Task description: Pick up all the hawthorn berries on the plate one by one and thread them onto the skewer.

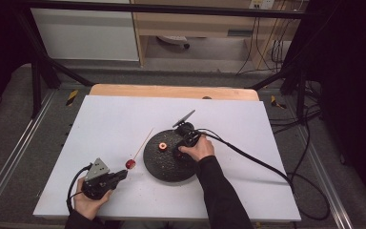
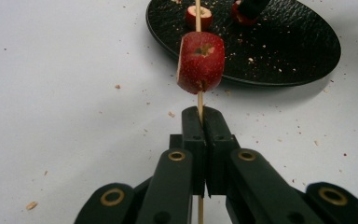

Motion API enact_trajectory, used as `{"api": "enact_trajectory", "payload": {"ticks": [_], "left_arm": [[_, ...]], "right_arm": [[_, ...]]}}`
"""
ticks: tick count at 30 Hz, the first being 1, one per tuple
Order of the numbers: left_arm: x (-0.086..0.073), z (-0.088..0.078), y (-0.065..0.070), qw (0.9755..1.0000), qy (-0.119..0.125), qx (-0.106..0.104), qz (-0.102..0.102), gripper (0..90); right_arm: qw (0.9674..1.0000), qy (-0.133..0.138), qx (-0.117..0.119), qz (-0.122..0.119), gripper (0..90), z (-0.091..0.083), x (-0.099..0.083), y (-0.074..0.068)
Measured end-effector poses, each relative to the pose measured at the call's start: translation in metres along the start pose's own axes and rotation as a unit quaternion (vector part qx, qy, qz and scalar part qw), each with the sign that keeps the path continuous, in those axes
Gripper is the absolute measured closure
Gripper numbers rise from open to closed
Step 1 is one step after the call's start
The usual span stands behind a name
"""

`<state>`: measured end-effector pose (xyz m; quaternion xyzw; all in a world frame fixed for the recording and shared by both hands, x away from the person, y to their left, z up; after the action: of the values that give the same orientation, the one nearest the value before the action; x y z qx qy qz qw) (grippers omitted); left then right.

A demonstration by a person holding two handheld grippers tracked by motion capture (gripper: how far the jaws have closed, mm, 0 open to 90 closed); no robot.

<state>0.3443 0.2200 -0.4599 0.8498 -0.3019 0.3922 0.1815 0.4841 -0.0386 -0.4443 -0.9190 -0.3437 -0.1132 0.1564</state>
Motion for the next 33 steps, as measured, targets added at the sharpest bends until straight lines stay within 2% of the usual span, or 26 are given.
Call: {"api": "enact_trajectory", "payload": {"ticks": [5, 11, 14, 21, 29, 32, 33], "left_arm": [[0.0, 0.0, 0.001, 1.0, 0.0, -0.001, 0.002, 88.5], [0.0, 0.0, 0.001, 1.0, 0.0, -0.001, 0.002, 88.5], [0.0, 0.0, 0.002, 1.0, 0.001, -0.001, 0.002, 88.5], [0.0, 0.001, 0.002, 1.0, 0.001, -0.002, 0.002, 88.5], [0.0, 0.001, 0.003, 1.0, 0.002, -0.003, 0.003, 88.5], [0.0, 0.001, 0.003, 1.0, 0.002, -0.003, 0.002, 88.5], [0.0, 0.001, 0.003, 1.0, 0.002, -0.003, 0.002, 88.5]], "right_arm": [[1.0, 0.007, 0.004, 0.004, 60.4, -0.006, -0.001, -0.003], [0.9993, 0.032, 0.012, 0.013, 60.5, -0.019, -0.003, -0.007], [0.9982, 0.052, 0.024, 0.018, 60.6, -0.029, -0.005, -0.007], [0.9966, 0.07, 0.035, 0.026, 60.7, -0.039, -0.012, -0.006], [0.9934, 0.1, 0.047, 0.031, 60.8, -0.045, -0.019, -0.007], [0.9907, 0.121, 0.053, 0.035, 60.8, -0.049, -0.022, -0.008], [0.9907, 0.121, 0.053, 0.035, 60.8, -0.049, -0.022, -0.008]]}}
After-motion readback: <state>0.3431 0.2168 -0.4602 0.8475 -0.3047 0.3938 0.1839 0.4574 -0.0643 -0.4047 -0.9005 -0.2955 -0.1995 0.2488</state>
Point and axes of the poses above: each handheld gripper's, and its own axes: z roughly forward along the jaws, x roughly out of its top, y roughly to its right, the point moved 4 cm from there along z, roughly forward along the jaws, and after that the axes turned 5 degrees about -y, right-handed, at the moved point
